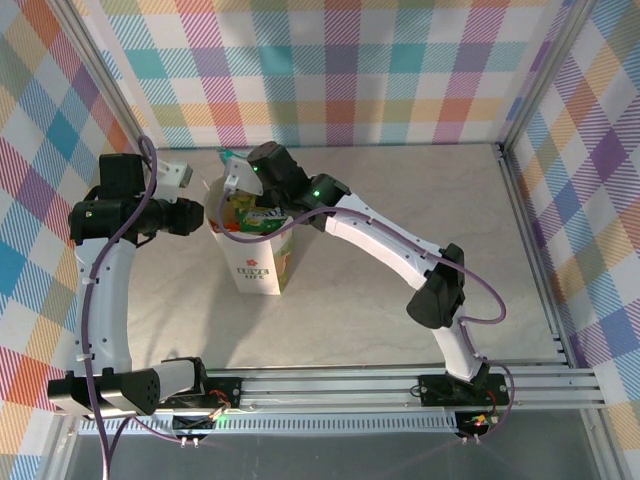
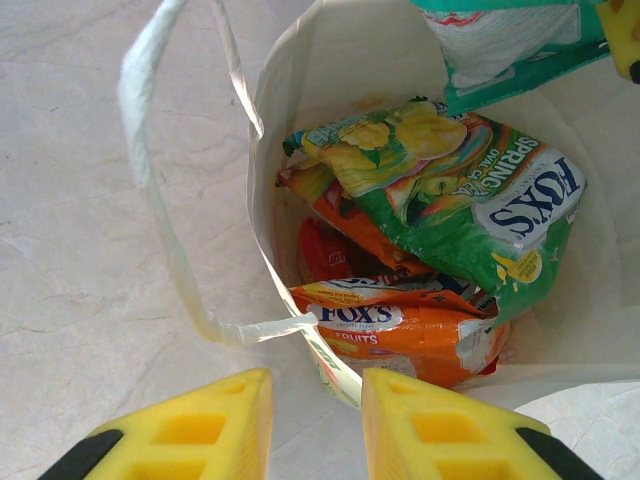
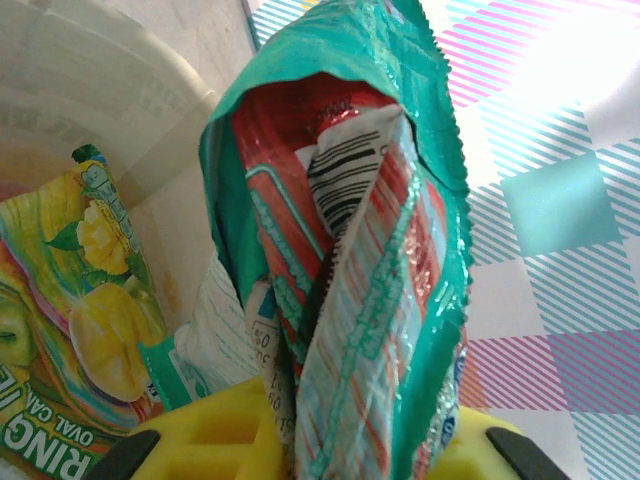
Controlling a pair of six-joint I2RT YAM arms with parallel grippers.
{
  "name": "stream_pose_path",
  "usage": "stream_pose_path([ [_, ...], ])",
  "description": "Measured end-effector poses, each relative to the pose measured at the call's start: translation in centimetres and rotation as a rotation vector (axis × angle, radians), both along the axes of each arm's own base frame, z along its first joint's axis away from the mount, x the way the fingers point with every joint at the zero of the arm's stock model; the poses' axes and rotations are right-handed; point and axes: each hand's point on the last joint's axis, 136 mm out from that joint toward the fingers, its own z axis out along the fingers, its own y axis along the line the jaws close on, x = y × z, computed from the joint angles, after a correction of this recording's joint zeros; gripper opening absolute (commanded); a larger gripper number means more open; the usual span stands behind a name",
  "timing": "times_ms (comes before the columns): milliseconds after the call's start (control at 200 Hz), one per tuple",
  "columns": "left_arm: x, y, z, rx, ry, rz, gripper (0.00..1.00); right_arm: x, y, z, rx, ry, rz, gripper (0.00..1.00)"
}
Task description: Place the snacks into the paper bag
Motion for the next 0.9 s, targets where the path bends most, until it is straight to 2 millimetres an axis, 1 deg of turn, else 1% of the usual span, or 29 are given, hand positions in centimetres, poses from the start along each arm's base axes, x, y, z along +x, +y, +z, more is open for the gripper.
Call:
stream_pose_path([
  [130, 0.0, 0.0, 0.0, 0.0, 0.0, 0.0, 0.31, -0.2, 0.2, 0.0, -0.022, -0.015, 0.011, 0.25],
  [245, 0.0, 0.0, 0.0, -0.001, 0.0, 0.001, 0.31, -0.5, 0.4, -0.5, -0.046, -0.017, 0.02, 0.34],
  [365, 0.0, 0.1, 0.0, 0.0, 0.001, 0.004, 0.31, -0.7, 0.4, -0.7, -0.054, -0.016, 0.022, 0.32],
  [490, 0.0, 0.1, -0.2, -0.001, 0.006, 0.004, 0.31, -1.1, 0.3, -1.2, -0.062, 0.014, 0.033, 0.36],
  [565, -0.1, 0.1, -0.4, -0.001, 0.01, 0.004, 0.31, -1.9, 0.4, -1.8, -0.06, 0.065, 0.056, 0.37],
  [645, -0.1, 0.1, -0.3, -0.001, 0.009, 0.005, 0.31, -2.9, 0.6, -1.9, -0.052, 0.112, 0.08, 0.39],
  [785, -0.1, 0.1, -0.3, 0.0, 0.008, 0.005, 0.32, -5.0, 0.9, -1.9, -0.049, 0.174, 0.117, 0.52],
  [900, -0.2, 0.0, -0.2, -0.001, 0.004, 0.005, 0.32, -6.3, 1.1, -2.1, -0.038, 0.222, 0.129, 0.53],
])
